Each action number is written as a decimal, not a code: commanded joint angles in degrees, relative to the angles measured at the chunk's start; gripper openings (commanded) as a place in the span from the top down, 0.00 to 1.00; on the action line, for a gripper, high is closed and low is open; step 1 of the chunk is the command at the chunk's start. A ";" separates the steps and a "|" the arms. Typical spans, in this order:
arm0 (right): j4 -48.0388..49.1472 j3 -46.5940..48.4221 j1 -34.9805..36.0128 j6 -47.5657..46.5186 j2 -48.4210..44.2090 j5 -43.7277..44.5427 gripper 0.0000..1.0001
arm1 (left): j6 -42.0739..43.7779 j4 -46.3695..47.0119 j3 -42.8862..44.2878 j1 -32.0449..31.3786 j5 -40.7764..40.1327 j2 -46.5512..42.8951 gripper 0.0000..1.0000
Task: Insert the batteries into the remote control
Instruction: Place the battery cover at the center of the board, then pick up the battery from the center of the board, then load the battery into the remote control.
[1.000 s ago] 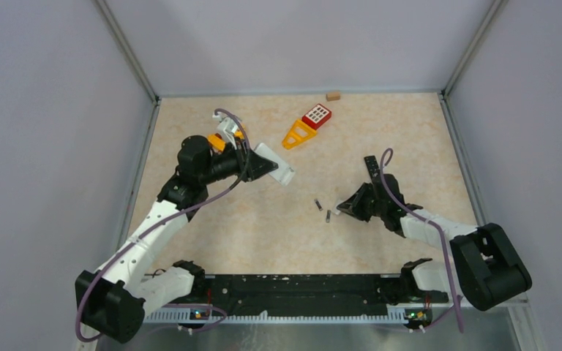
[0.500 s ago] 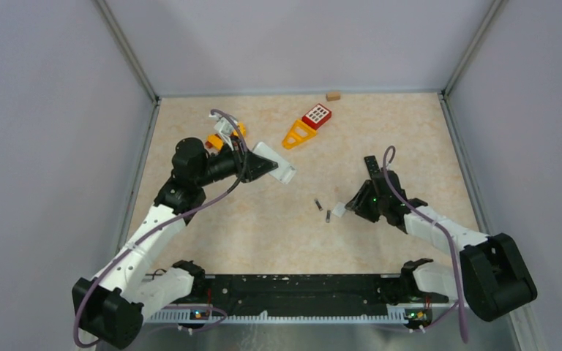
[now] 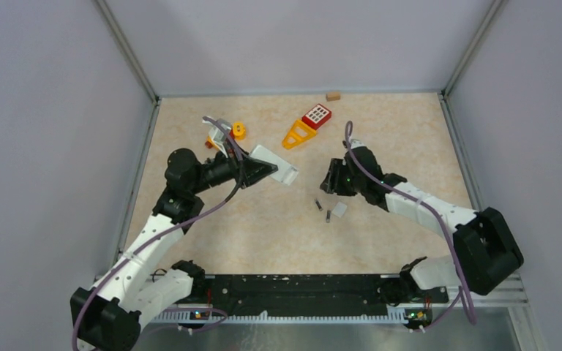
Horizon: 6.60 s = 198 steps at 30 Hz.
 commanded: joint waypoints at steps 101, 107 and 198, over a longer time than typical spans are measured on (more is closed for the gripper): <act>-2.28 44.44 32.39 -5.90 5.24 38.94 1.00 | -56.60 42.38 -14.95 0.14 -28.14 1.66 1.00; -2.56 44.18 32.39 -3.21 5.47 40.07 0.98 | -55.86 42.88 -14.68 0.19 -27.34 1.76 1.00; 25.12 24.37 22.05 49.67 2.60 12.13 0.07 | -55.01 63.83 -20.68 5.23 -23.93 8.75 1.00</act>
